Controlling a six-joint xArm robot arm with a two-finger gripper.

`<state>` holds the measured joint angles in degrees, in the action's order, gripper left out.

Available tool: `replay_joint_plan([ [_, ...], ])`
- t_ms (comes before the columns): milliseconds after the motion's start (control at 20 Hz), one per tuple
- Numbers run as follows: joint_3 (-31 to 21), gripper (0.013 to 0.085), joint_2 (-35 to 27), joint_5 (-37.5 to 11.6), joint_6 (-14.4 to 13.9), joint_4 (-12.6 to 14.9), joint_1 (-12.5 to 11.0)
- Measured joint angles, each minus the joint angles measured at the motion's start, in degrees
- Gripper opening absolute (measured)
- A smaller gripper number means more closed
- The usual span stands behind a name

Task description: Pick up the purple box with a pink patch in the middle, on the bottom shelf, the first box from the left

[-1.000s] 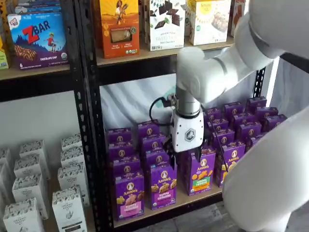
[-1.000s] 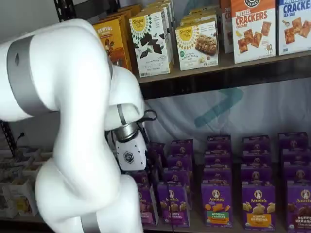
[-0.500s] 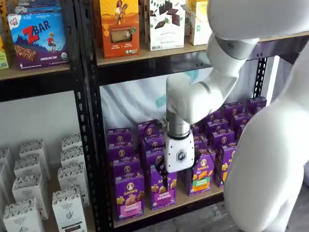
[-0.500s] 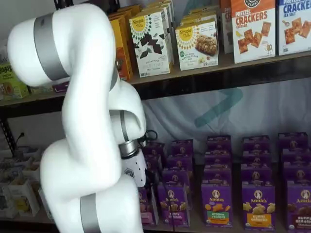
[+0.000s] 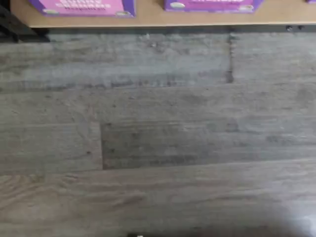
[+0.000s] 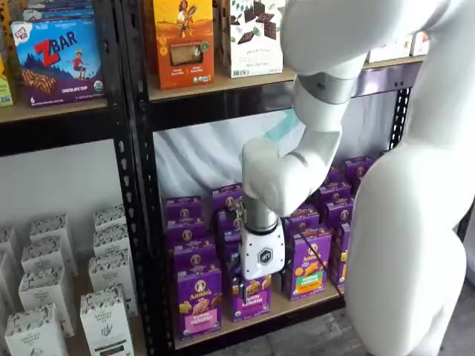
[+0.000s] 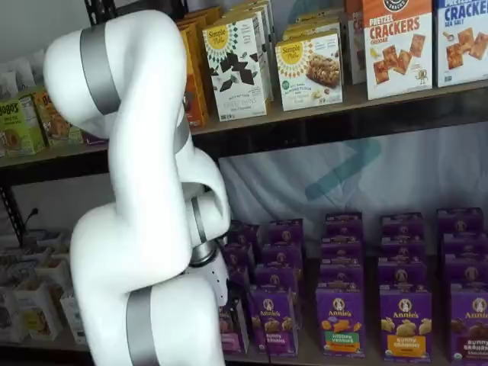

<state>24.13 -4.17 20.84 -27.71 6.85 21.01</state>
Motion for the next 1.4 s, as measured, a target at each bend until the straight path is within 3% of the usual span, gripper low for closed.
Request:
replay_joint_plan([
  [100, 1.02, 0.085, -2.09, -1.66, -0.28, -0.14, 0.35],
  [200, 2.03, 0.085, -4.34, -4.52, -3.78, 3.51, 0.25],
  [300, 3.29, 0.085, -6.19, -6.24, -5.7, 5.48, 0.21],
  [450, 5.88, 0.085, -8.86, -6.54, -3.11, 2.32, 0.72],
  [700, 10.95, 0.085, -13.53, -6.2, -0.72, -0.14, 0.73],
  [1000, 18.23, 0.085, -20.07, -6.04, 0.0, -0.58, 0.44],
  [1400, 26.54, 0.085, -26.83, -6.46, -1.39, 2.89, -1.52],
])
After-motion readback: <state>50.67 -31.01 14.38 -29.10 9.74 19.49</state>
